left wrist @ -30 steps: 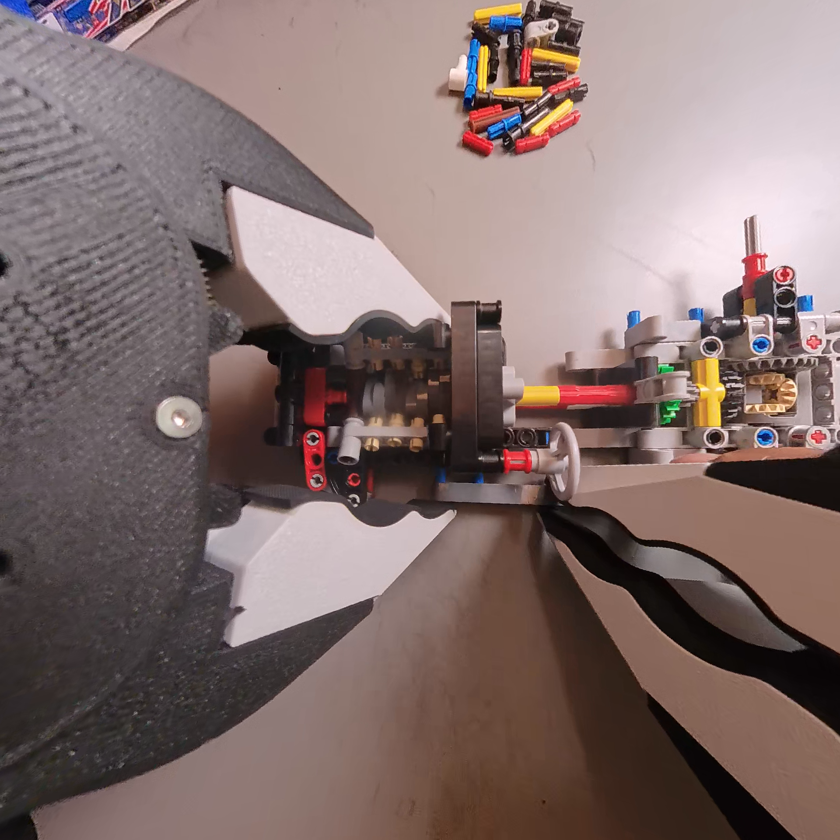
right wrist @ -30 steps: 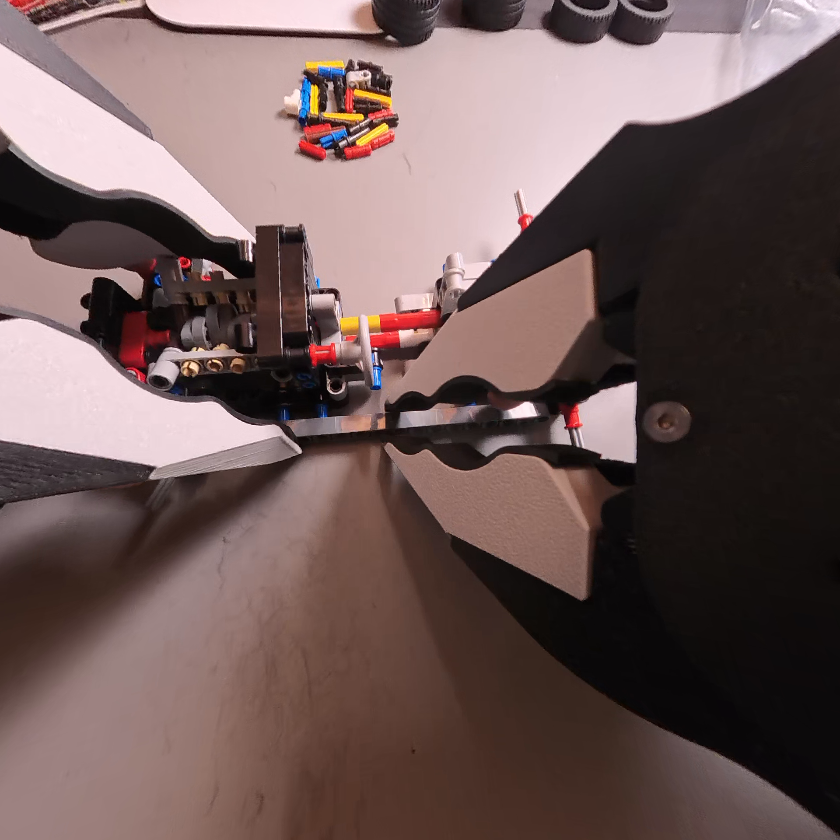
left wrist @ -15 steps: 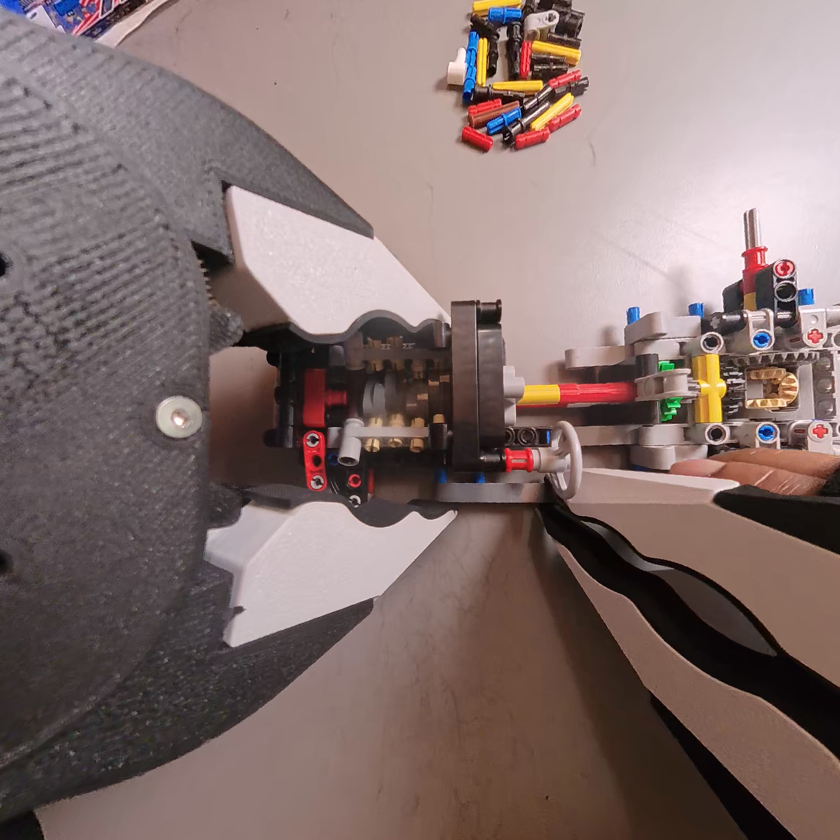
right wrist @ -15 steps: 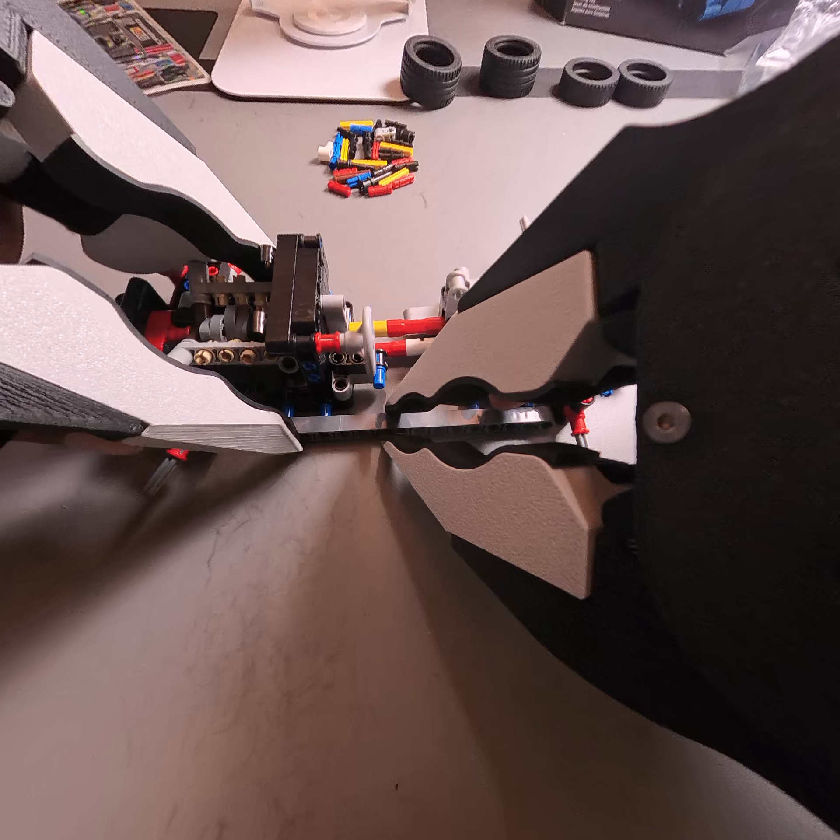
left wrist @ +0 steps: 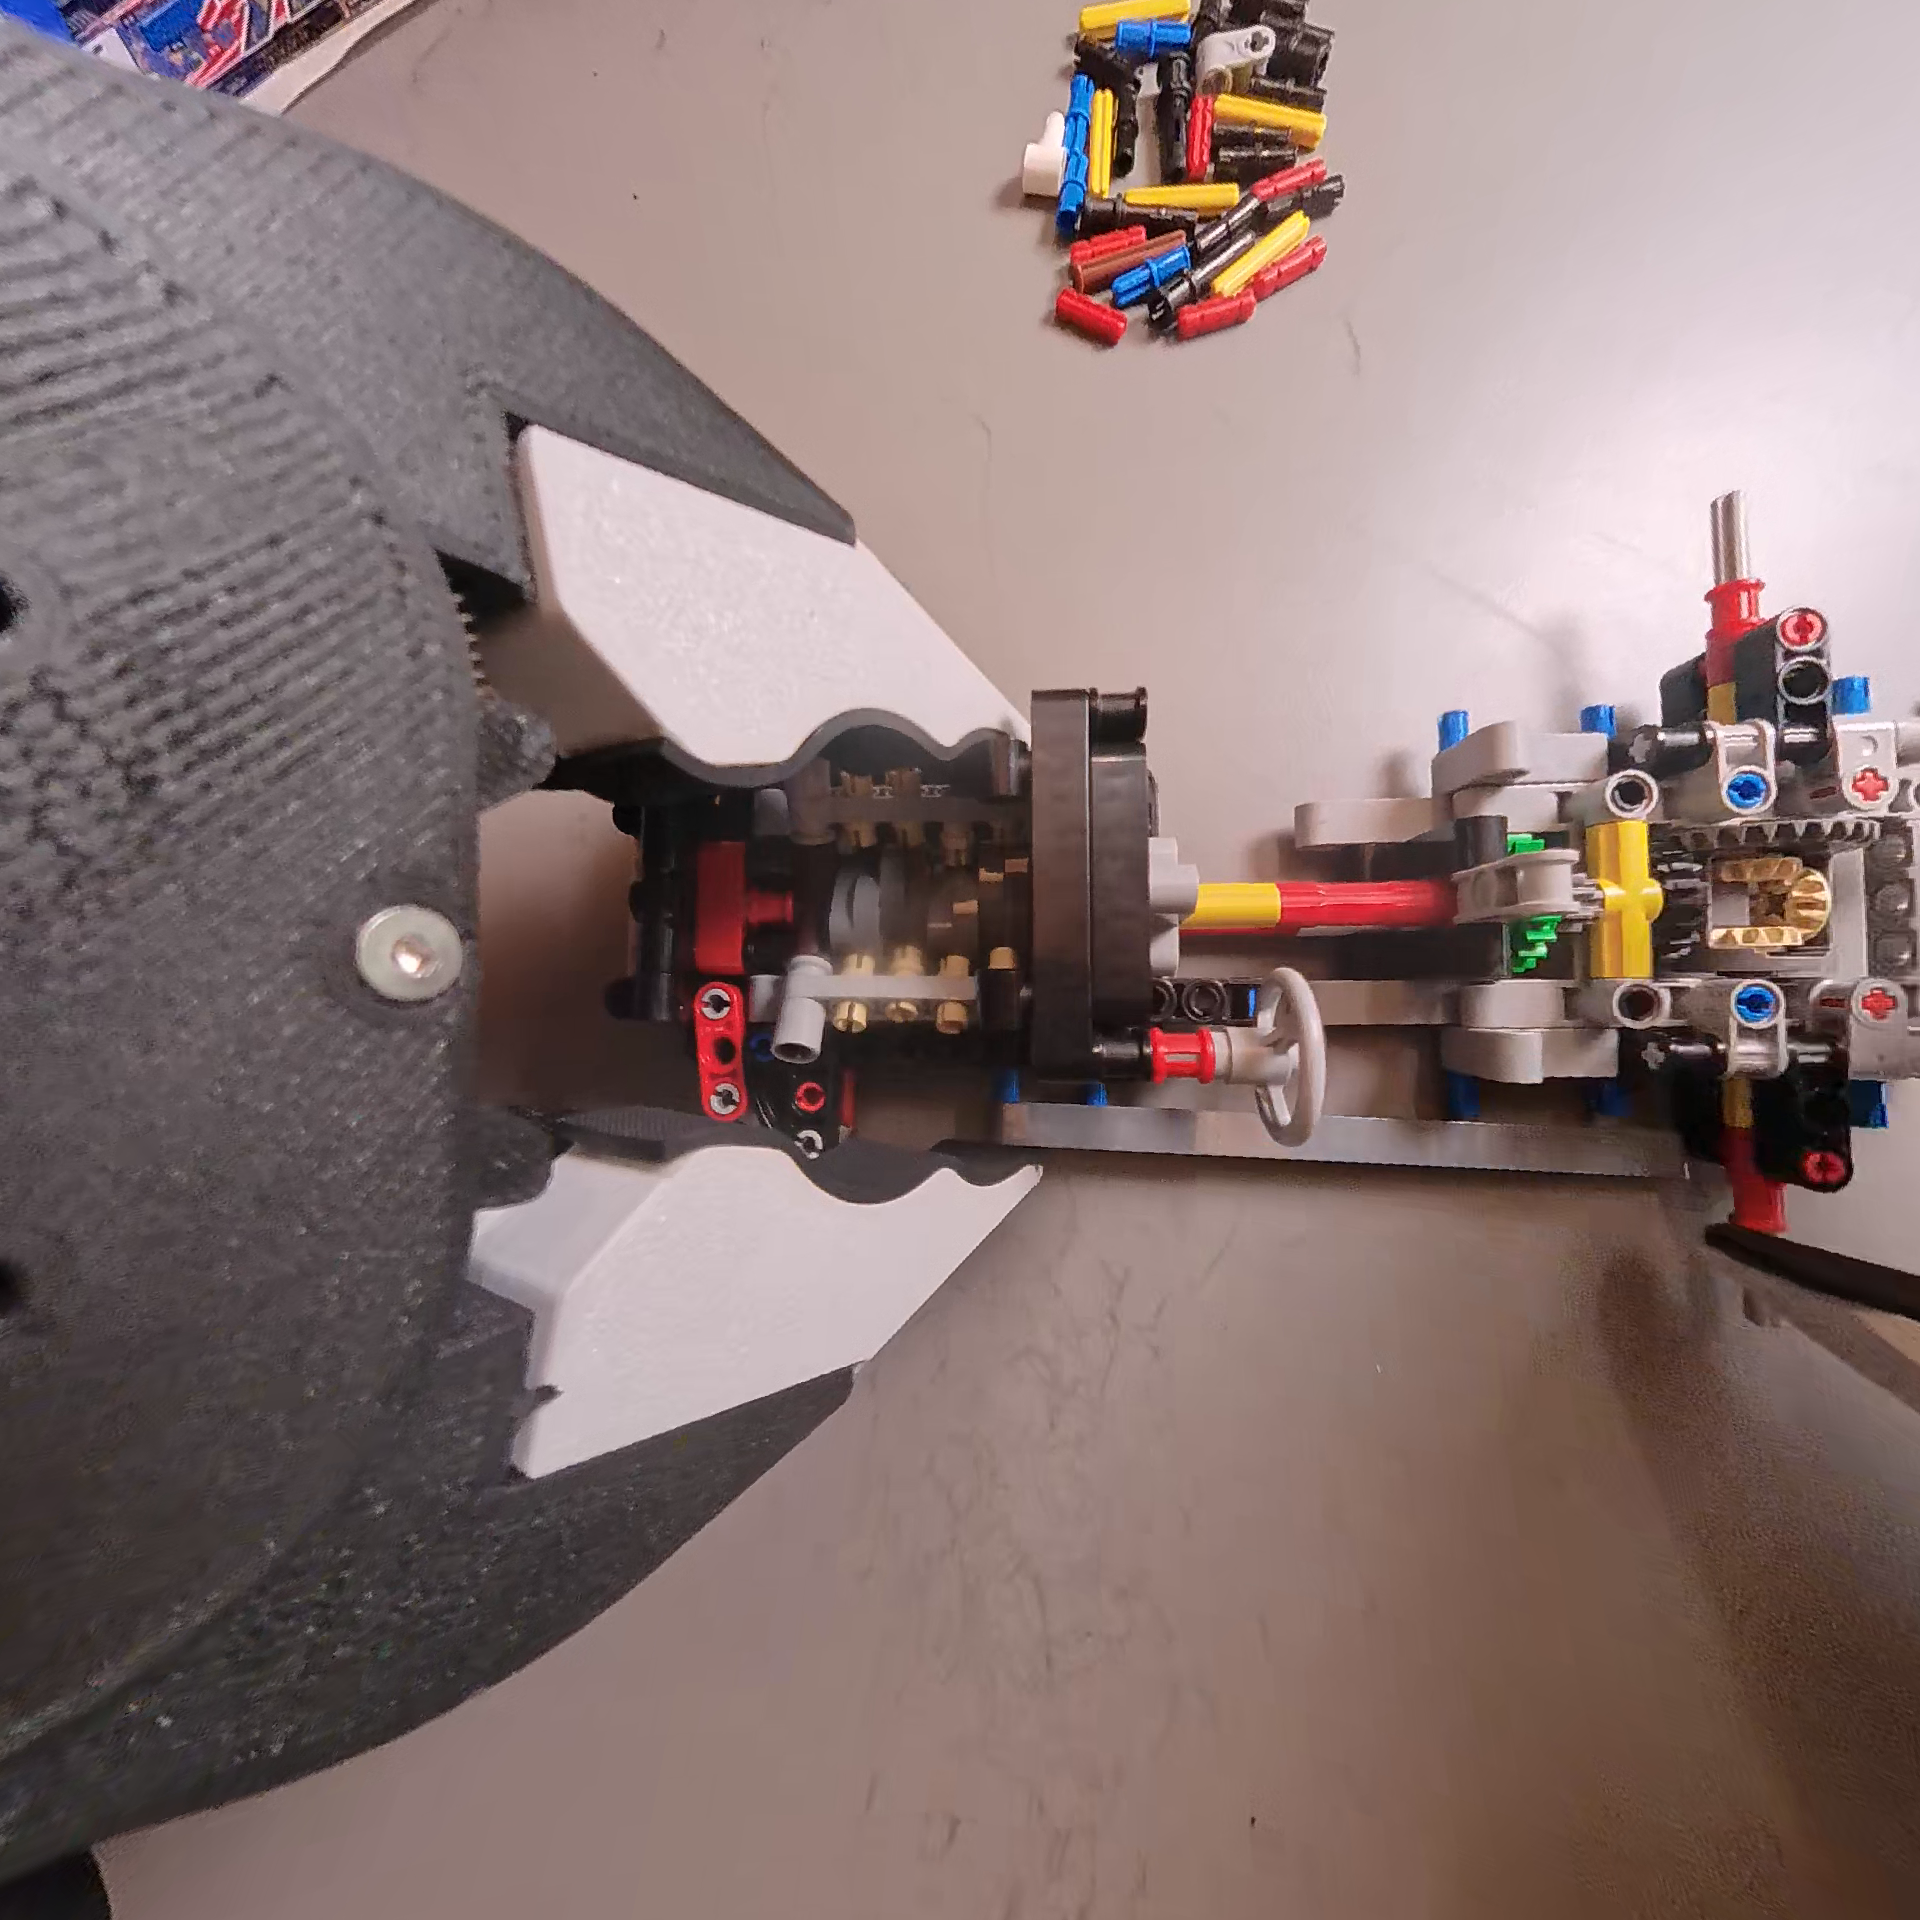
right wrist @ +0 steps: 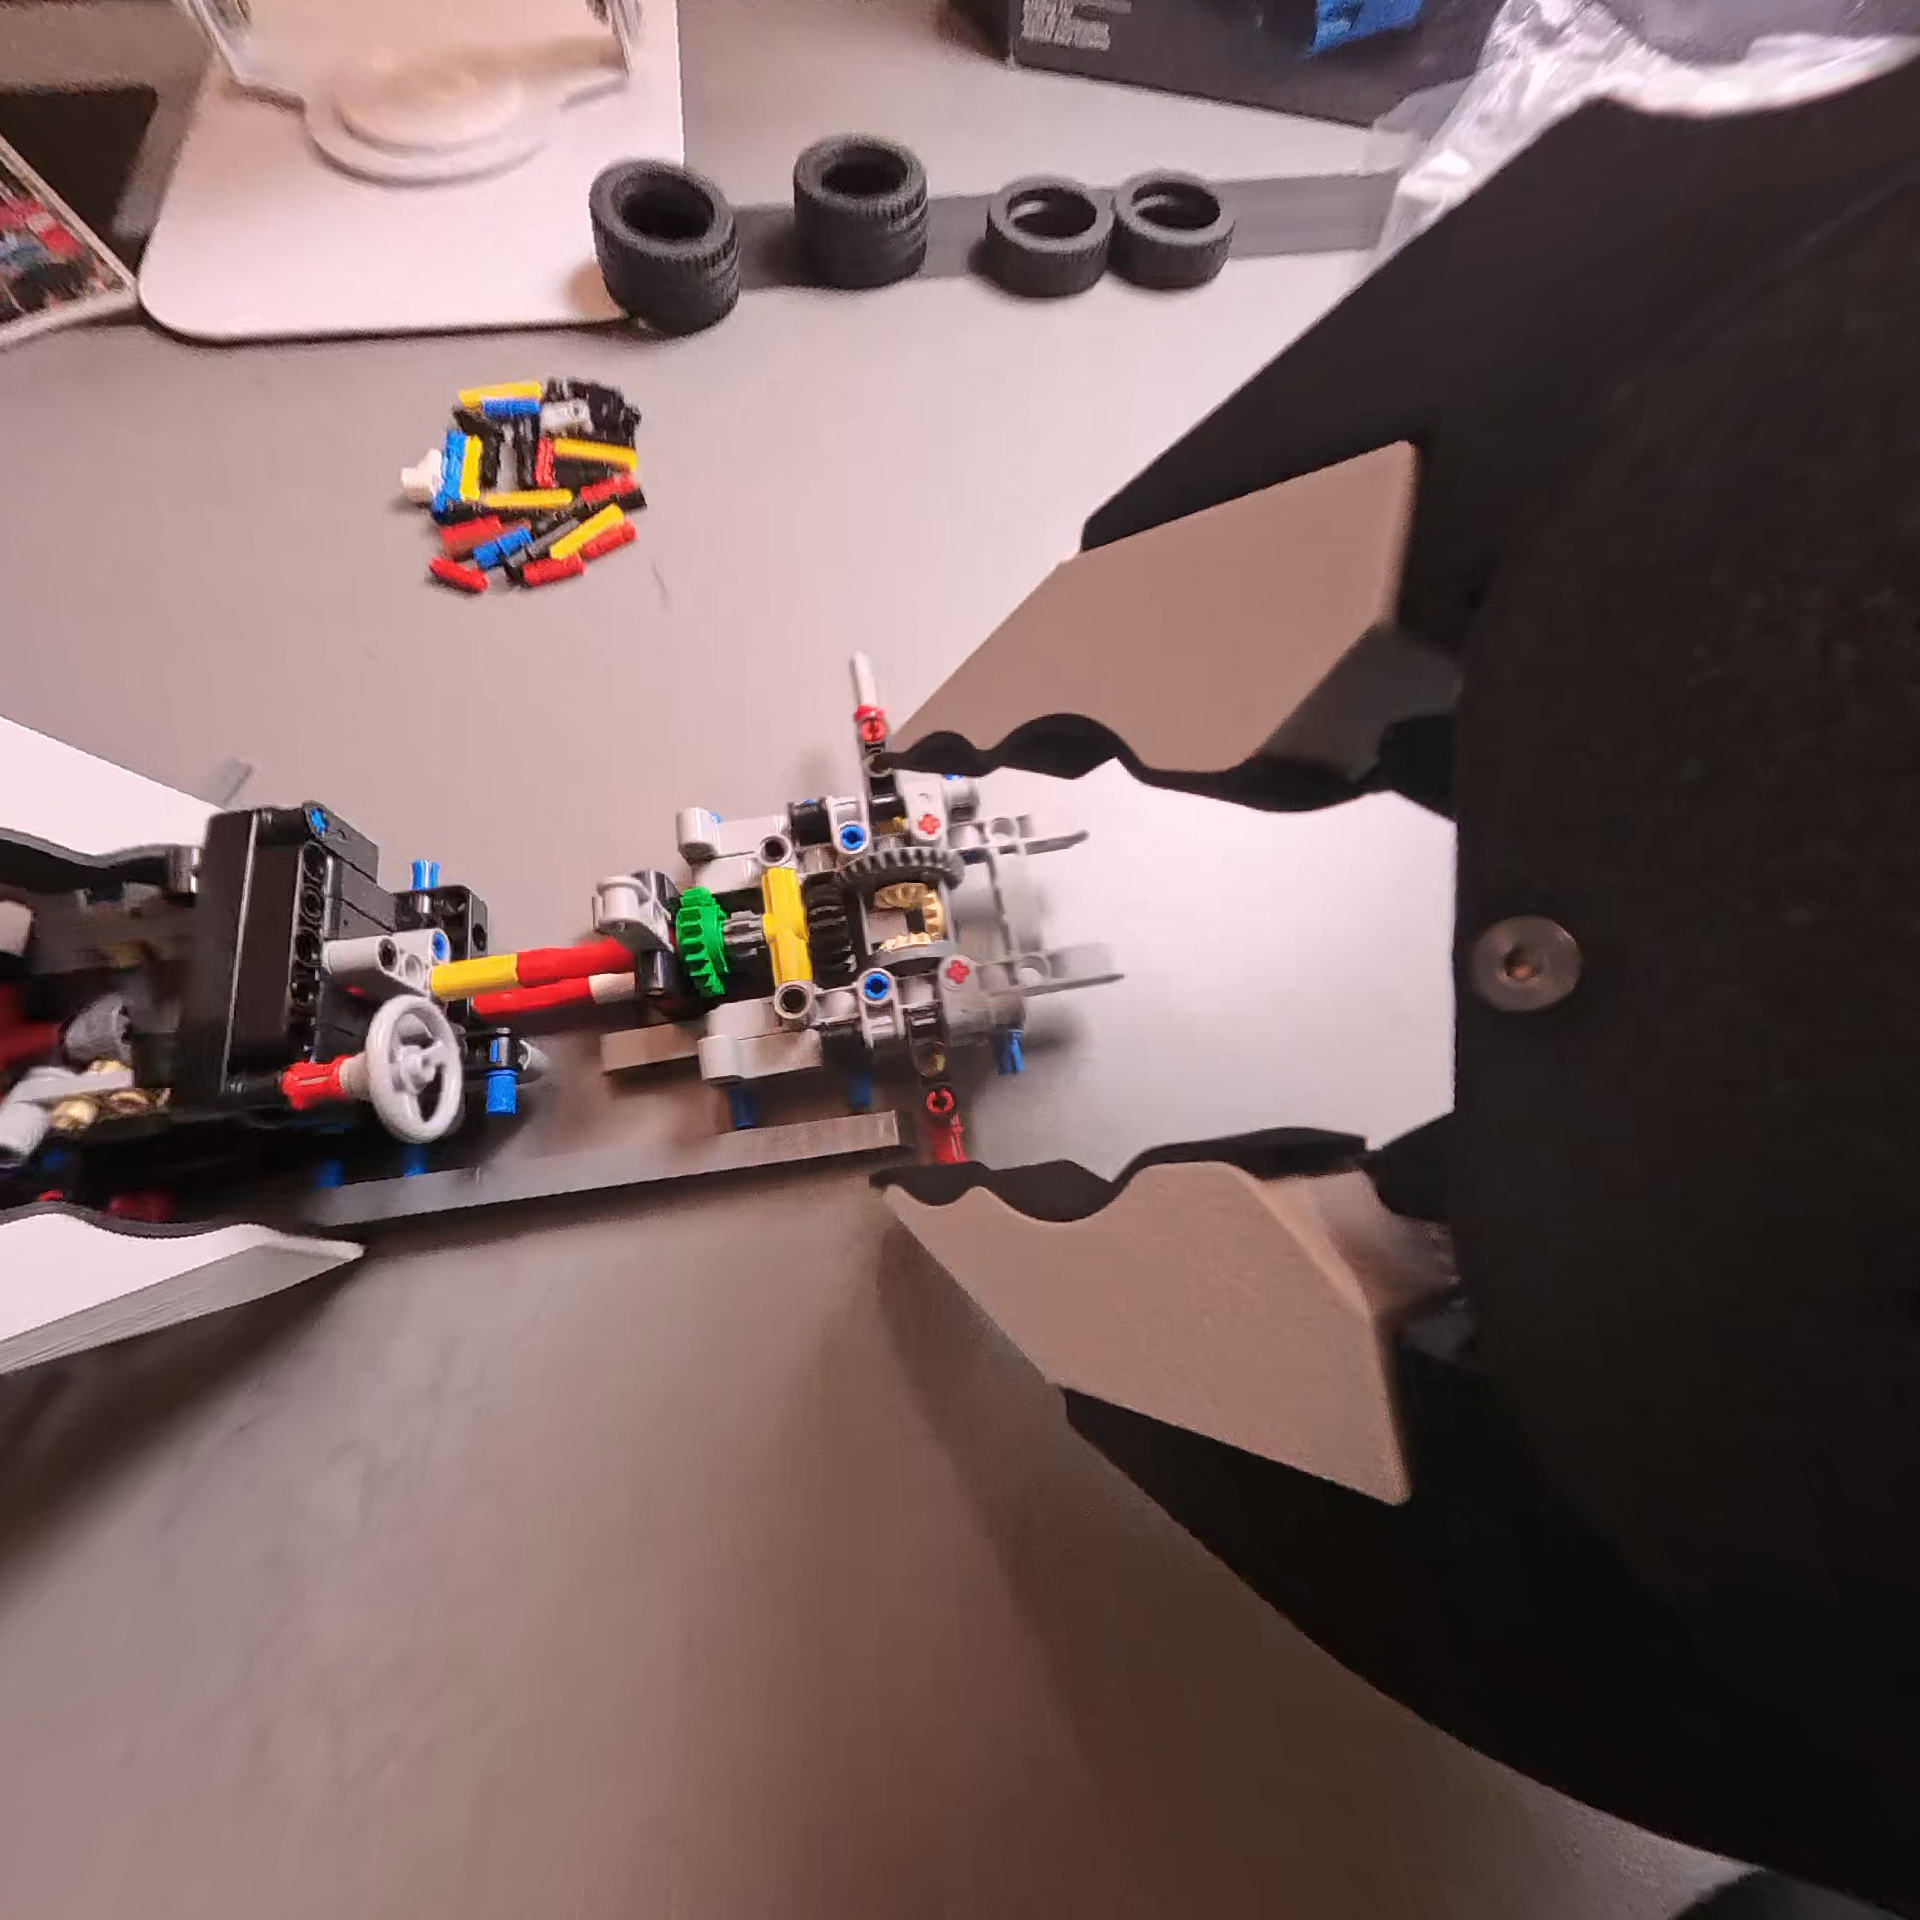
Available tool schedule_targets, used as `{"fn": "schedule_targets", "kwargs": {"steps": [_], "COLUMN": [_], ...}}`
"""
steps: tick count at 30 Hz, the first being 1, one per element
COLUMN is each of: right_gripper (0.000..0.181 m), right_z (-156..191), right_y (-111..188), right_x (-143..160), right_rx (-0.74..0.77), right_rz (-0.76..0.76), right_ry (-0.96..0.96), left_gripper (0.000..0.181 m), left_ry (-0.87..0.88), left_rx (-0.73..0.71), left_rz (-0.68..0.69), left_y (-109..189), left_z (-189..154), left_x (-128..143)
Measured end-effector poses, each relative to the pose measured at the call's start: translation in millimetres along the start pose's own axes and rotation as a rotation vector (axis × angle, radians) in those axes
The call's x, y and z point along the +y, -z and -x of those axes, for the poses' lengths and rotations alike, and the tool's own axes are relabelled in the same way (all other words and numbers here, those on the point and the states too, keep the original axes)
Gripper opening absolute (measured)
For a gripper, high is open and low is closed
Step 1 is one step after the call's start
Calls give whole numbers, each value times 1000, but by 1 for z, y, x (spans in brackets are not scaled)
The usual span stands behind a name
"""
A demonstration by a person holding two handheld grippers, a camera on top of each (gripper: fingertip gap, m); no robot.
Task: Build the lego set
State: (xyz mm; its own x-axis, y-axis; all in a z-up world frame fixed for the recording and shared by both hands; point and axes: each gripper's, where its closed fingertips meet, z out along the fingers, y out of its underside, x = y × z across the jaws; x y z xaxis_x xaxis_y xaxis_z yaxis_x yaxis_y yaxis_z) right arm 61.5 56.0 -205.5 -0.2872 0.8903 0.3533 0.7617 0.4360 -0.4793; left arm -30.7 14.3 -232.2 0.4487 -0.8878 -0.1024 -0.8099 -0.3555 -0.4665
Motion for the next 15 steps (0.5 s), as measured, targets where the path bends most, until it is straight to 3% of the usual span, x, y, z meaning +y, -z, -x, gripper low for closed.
{"fn": "schedule_targets", "kwargs": {"steps": [1, 6, 11, 15], "right_gripper": [76, 92, 77, 75], "right_z": [2, 2, 10, 11], "right_y": [-6, -25, -28, -28], "right_x": [1, -1, -1, 2], "right_rx": [-24, -126, -268, -317], "right_rz": [4, 44, 114, 154], "right_ry": [1, 55, 176, 196], "left_gripper": [71, 71, 71, 71], "left_ry": [-3, -12, -22, -22], "left_rx": [2, 11, 18, 15], "left_rz": [1, 3, -1, -2], "left_y": [0, 0, 0, 0], "left_z": [0, -3, -4, -5], "left_x": [0, 0, 0, -1]}}
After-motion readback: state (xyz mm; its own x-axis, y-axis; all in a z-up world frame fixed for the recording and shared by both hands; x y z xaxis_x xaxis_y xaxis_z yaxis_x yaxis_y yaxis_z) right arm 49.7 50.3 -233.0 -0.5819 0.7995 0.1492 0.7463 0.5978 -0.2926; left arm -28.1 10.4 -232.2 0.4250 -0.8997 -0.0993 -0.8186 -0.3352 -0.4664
